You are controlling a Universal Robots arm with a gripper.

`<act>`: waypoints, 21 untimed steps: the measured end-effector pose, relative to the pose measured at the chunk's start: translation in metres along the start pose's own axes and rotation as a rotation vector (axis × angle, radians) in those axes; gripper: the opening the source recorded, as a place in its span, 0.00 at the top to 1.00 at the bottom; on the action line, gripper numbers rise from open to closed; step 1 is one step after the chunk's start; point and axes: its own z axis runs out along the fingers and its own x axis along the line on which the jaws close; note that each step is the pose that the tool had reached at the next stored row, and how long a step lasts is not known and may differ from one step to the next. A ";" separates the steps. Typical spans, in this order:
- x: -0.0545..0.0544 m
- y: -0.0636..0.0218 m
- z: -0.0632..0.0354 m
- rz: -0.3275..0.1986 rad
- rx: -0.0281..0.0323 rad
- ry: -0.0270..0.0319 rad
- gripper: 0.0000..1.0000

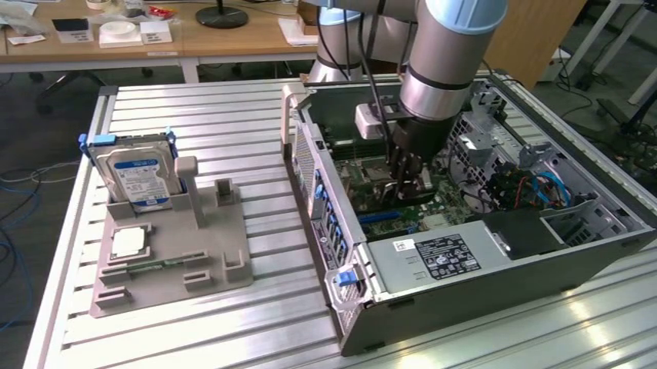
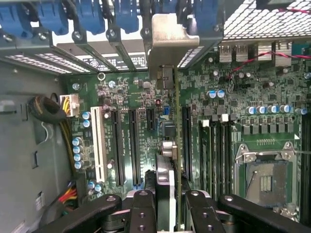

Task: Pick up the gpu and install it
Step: 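Insert the gpu into the slot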

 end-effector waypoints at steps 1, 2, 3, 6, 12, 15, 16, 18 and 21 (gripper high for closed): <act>0.000 0.0000 0.0011 0.000 0.0000 -0.0001 0.72; 0.000 0.0004 0.0021 0.000 0.0000 -0.0001 0.72; 0.000 0.0011 0.0029 0.000 0.0000 -0.0001 0.72; 0.000 0.0024 0.0063 -0.001 0.0000 -0.0001 0.72; 0.002 0.0042 0.0102 -0.002 -0.0001 -0.0002 0.72; 0.002 0.0070 0.0111 -0.003 -0.0002 0.0001 0.72; 0.002 0.0079 0.0116 -0.003 -0.0002 -0.0001 0.72; 0.002 0.0082 0.0124 -0.003 -0.0002 -0.0002 0.72; 0.003 0.0083 0.0134 -0.003 -0.0003 0.0000 0.72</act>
